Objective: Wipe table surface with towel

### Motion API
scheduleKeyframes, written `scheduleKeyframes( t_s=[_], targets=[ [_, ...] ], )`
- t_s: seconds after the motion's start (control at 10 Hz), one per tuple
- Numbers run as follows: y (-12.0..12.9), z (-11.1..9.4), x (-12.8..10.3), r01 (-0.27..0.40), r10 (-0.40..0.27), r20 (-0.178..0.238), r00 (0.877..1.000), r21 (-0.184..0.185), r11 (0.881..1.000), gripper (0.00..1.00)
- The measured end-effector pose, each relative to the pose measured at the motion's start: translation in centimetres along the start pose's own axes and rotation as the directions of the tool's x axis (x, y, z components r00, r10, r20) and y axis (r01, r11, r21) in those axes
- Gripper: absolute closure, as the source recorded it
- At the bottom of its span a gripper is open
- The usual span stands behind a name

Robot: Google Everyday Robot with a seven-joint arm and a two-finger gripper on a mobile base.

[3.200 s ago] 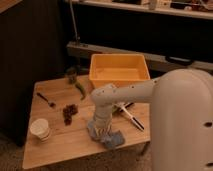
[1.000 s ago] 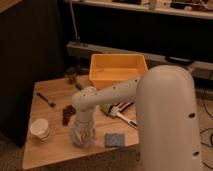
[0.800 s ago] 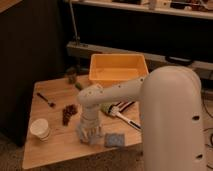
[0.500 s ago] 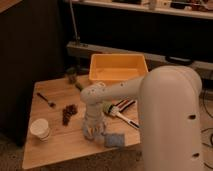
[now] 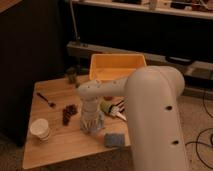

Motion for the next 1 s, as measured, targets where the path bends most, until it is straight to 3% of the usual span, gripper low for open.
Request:
scheduleKeyframes(
  t_s=[0.3, 0.5, 0.7, 1.0],
  targets=[
    [5.1, -0.4, -4.6, 0.069, -0.067, 0.043, 0.997, -0.035, 0.997, 1.00],
    [9.0, -0.6, -5.8, 0.143, -0.140, 0.051, 0.989, -0.064, 0.988, 1.00],
    [12.2, -0.3, -5.2, 0.214, -0.212, 0.033, 0.977, -0.083, 0.973, 1.00],
    [13.0, 0.0, -2.1, 0.265, -0.267, -0.014, 0.964, -0.092, 0.960, 1.00]
  ],
)
